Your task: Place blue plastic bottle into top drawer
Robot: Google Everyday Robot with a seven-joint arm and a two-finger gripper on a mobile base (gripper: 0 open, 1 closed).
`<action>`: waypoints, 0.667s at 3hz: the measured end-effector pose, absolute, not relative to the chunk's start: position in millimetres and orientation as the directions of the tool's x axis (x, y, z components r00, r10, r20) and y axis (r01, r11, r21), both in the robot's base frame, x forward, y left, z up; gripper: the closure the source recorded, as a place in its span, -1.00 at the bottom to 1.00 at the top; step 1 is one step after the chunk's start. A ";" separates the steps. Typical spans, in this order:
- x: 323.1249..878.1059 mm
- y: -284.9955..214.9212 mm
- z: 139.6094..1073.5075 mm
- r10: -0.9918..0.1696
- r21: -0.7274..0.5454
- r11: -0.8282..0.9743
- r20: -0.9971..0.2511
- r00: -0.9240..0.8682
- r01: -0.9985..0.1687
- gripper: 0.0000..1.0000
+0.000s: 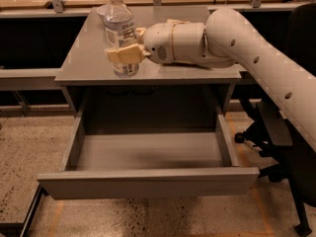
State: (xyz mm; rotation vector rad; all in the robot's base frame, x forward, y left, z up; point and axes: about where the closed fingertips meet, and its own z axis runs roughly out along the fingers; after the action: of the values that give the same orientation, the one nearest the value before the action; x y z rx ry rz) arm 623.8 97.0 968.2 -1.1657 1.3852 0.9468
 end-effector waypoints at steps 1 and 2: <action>618.1 105.1 955.6 -0.190 -0.067 0.217 -0.982 0.026 -0.974 1.00; 595.5 109.4 933.2 -0.212 -0.067 0.249 -0.977 0.013 -0.966 1.00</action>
Offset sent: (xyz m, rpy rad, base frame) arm -0.0626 0.0085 -0.0855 -0.1013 0.0413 -0.1012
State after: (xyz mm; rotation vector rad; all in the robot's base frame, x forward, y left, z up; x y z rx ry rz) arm 595.5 109.4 933.2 -1.1806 1.4406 0.8795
